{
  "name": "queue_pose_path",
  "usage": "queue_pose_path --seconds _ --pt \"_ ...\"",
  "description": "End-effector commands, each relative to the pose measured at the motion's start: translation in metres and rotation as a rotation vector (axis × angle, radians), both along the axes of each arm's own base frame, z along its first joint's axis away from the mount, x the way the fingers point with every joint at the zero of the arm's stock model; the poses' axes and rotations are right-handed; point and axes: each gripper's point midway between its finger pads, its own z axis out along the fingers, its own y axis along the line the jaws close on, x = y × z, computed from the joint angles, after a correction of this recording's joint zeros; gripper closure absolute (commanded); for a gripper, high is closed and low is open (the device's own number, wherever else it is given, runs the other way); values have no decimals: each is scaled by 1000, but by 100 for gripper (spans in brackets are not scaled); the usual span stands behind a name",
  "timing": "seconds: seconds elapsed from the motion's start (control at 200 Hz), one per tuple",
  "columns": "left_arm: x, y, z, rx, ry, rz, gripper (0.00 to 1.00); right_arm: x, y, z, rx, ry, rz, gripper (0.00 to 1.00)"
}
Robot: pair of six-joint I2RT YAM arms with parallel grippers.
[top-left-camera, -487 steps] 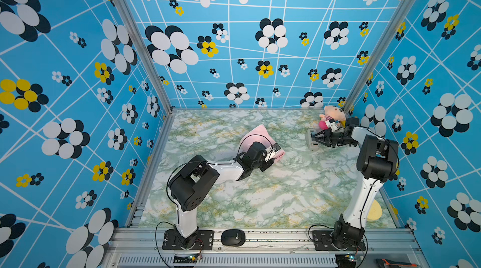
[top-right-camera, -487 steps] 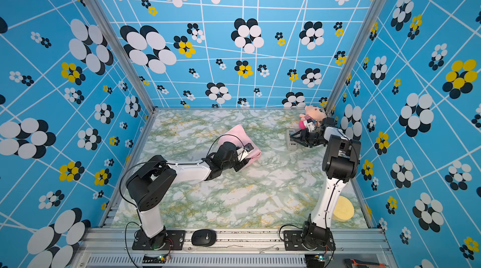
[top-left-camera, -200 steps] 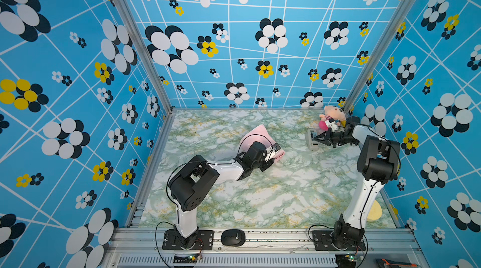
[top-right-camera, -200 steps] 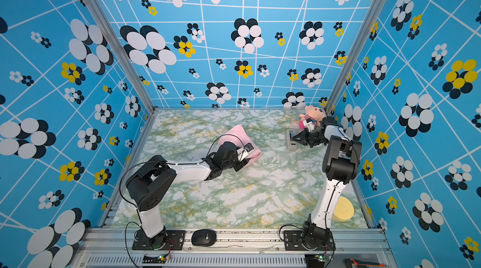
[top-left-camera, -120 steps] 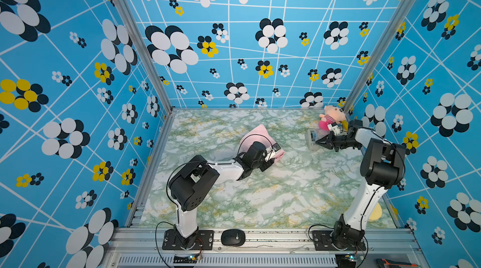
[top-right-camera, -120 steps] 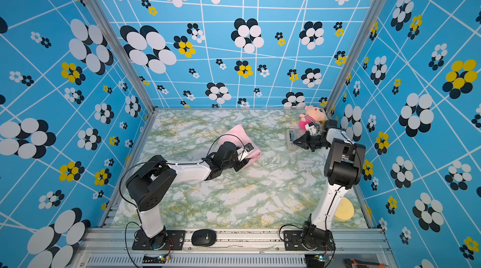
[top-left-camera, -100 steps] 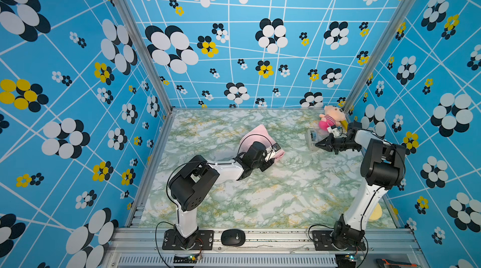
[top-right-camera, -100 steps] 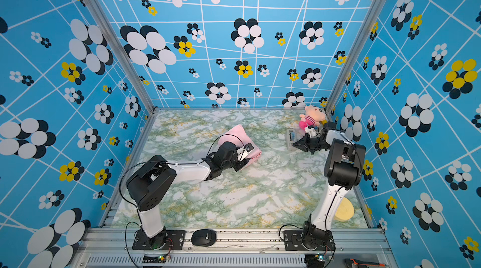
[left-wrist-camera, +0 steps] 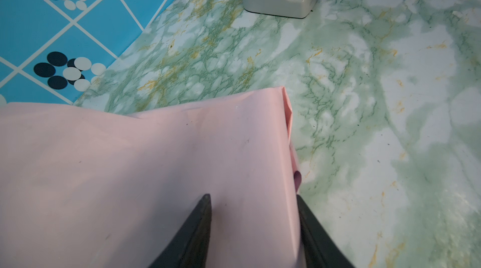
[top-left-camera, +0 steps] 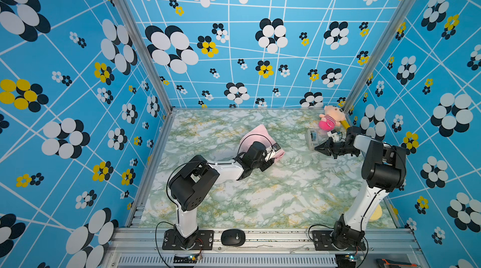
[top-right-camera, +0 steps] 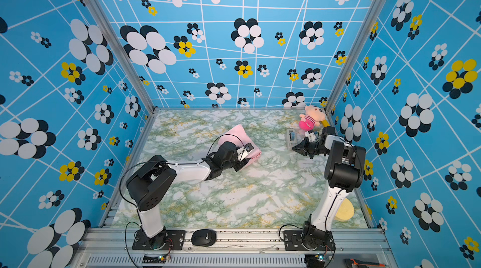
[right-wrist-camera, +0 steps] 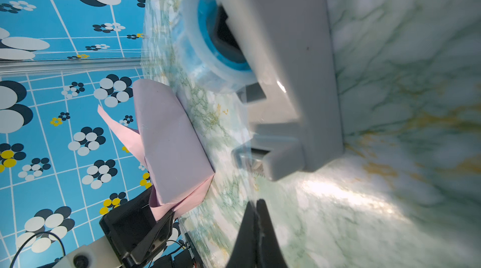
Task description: Wrap the gift box in paper
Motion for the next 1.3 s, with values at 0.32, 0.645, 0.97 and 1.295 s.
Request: queue_pose_path --seconds 0.32,0.645,0.97,1.295 --pt "-31 41 -86 215 242 33 50 -21 3 -6 10 72 -27 100" --pt "-31 41 -86 217 241 35 50 -21 -5 -23 -38 98 -68 100" --pt "-30 42 -85 220 236 35 50 -24 -26 -34 -184 131 -144 100" --pt "-31 41 -86 212 242 38 50 -29 1 2 -101 -42 -47 100"
